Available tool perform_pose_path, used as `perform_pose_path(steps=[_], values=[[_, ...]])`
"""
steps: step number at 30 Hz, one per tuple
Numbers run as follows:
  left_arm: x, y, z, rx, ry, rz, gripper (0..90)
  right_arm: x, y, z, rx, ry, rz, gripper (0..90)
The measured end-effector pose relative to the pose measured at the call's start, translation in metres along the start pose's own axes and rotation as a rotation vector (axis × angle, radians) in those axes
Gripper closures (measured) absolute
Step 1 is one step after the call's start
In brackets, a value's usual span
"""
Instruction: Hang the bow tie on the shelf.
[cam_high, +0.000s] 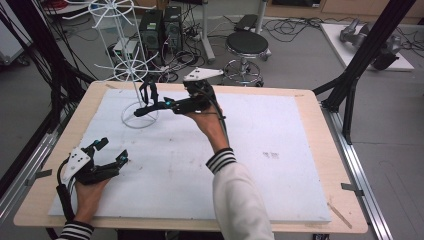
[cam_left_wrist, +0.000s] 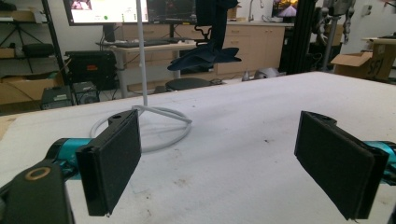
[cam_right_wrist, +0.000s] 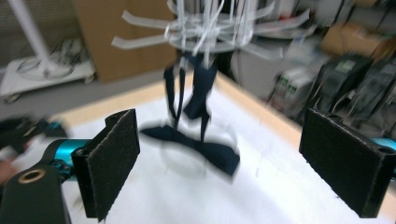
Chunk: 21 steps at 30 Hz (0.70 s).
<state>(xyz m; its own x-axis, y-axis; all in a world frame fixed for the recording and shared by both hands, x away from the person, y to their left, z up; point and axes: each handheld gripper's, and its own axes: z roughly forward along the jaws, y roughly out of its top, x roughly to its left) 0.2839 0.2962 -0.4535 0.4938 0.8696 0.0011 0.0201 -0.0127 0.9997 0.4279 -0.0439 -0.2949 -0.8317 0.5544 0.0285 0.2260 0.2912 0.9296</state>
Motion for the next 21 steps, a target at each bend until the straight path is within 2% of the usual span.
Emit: perform_pose_path(steps=[1,2,3,4,5,7,8,9,12,13,14,17,18,20,21], values=[[0.0,0.0,0.0,0.002,0.0,0.002,15.1,0.0,-0.003,-0.009,-0.01,-0.011,0.001,11.2],[0.0,0.0,0.0,0.0,0.0,0.0,15.1,0.003,-0.011,-0.03,-0.044,-0.046,-0.016,11.2],[0.0,0.0,0.0,0.002,-0.001,0.001,15.1,0.003,-0.011,-0.03,-0.044,-0.046,-0.016,11.2],[0.0,0.0,0.0,0.003,0.001,0.002,15.1,0.003,-0.021,-0.048,-0.043,-0.053,-0.022,11.3],[0.0,0.0,0.0,0.006,0.002,0.002,15.1,0.003,-0.021,-0.048,-0.043,-0.053,-0.022,11.3],[0.0,0.0,0.0,0.007,0.002,-0.001,15.1,0.003,-0.033,-0.067,-0.041,-0.072,-0.044,11.3],[0.0,0.0,0.0,0.007,0.002,0.0,15.1,0.004,-0.046,-0.086,-0.045,-0.084,-0.048,11.3],[0.0,0.0,0.0,0.007,0.003,-0.001,15.1,0.004,-0.046,-0.086,-0.045,-0.084,-0.048,11.3],[0.0,0.0,0.001,0.008,0.004,-0.001,15.1,0.007,-0.068,-0.114,-0.051,-0.103,-0.048,11.2],[0.0,0.0,0.001,0.008,0.004,0.001,15.1,0.008,-0.083,-0.132,-0.066,-0.121,-0.061,11.3],[-0.001,0.0,0.001,0.005,0.006,0.002,15.0,0.008,-0.092,-0.14,-0.071,-0.131,-0.052,11.3],[-0.001,0.0,0.0,-0.001,0.01,0.005,15.1,0.01,-0.119,-0.162,-0.078,-0.172,-0.066,11.3],[-0.001,0.0,0.0,-0.003,0.011,0.005,15.1,0.01,-0.119,-0.162,-0.078,-0.172,-0.066,11.3],[-0.001,0.0,-0.001,-0.005,0.012,0.007,15.1,0.01,-0.136,-0.174,-0.092,-0.188,-0.054,11.2],[-0.001,0.0,-0.001,-0.008,0.013,0.009,15.0,0.011,-0.154,-0.184,-0.124,-0.203,-0.035,11.3]])
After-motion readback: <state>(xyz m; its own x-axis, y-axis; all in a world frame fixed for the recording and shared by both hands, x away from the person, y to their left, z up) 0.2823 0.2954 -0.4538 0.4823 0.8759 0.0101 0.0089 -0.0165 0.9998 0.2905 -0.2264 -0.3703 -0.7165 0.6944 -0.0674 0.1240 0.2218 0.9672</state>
